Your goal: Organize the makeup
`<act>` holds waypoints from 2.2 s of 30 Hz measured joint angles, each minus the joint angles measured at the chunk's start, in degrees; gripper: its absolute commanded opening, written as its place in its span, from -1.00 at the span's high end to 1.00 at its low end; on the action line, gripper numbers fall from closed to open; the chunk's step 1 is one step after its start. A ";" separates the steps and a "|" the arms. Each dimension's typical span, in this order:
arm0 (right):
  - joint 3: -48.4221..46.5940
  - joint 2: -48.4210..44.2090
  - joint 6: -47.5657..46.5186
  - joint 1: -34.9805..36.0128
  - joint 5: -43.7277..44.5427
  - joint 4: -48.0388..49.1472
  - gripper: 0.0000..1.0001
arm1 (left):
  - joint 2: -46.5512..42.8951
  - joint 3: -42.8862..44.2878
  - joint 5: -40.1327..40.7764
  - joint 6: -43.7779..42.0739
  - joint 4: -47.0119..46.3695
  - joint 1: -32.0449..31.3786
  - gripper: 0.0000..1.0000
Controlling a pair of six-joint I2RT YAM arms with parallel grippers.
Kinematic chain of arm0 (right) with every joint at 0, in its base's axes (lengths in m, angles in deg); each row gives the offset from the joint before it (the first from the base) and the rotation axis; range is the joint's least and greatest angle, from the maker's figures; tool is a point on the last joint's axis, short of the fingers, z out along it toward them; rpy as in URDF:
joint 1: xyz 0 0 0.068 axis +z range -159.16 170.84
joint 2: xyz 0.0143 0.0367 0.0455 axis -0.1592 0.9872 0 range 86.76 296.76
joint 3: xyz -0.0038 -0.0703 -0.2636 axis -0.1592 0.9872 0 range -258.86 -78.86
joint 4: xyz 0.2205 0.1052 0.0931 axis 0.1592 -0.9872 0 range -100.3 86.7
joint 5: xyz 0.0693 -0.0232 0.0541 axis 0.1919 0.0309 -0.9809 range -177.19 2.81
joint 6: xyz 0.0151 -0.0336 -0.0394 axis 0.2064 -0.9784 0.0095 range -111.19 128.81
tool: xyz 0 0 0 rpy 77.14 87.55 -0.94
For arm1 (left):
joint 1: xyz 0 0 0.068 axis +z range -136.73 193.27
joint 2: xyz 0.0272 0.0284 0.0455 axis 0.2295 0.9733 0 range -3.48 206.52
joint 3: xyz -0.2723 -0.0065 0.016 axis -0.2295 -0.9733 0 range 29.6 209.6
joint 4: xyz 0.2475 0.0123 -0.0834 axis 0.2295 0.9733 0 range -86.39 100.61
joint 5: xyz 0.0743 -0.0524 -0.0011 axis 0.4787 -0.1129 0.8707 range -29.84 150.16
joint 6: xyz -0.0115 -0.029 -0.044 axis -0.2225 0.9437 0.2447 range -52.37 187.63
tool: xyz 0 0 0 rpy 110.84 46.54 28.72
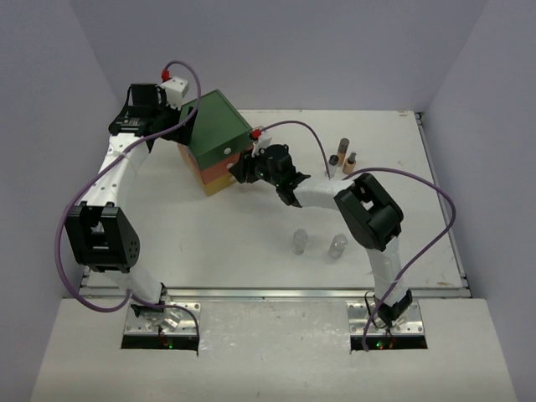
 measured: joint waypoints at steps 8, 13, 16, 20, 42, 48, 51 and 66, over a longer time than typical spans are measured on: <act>-1.84 1.98 0.23 -0.05 0.67 0.42 0.19 | -0.10 -0.21 0.02 0.00 -0.19 0.00 -1.00; -3.09 2.00 1.13 0.15 0.99 0.46 0.21 | -0.10 -0.21 0.02 0.00 -0.19 0.00 -1.00; -4.13 2.21 2.12 0.21 1.65 0.19 0.24 | -0.10 -0.21 0.01 0.00 -0.20 0.00 -1.00; -5.96 3.36 2.92 0.26 2.67 -1.61 0.26 | -0.10 -0.21 0.06 0.00 -0.30 0.00 -1.00; -7.64 4.72 3.18 0.58 3.32 -3.72 1.00 | -0.10 -0.21 0.31 -0.02 -0.34 0.00 -1.00; 1.78 -0.77 2.18 0.58 2.29 0.19 1.00 | -0.10 -0.21 0.43 -0.02 -0.34 0.00 -1.00; 8.70 -6.71 1.19 0.60 1.11 -0.53 1.00 | -0.10 -0.21 0.43 -0.04 -0.35 0.00 -1.00; 18.82 -21.14 -7.13 0.63 -3.39 -11.13 -0.77 | -0.07 -0.21 0.43 -0.02 -0.32 0.00 -1.00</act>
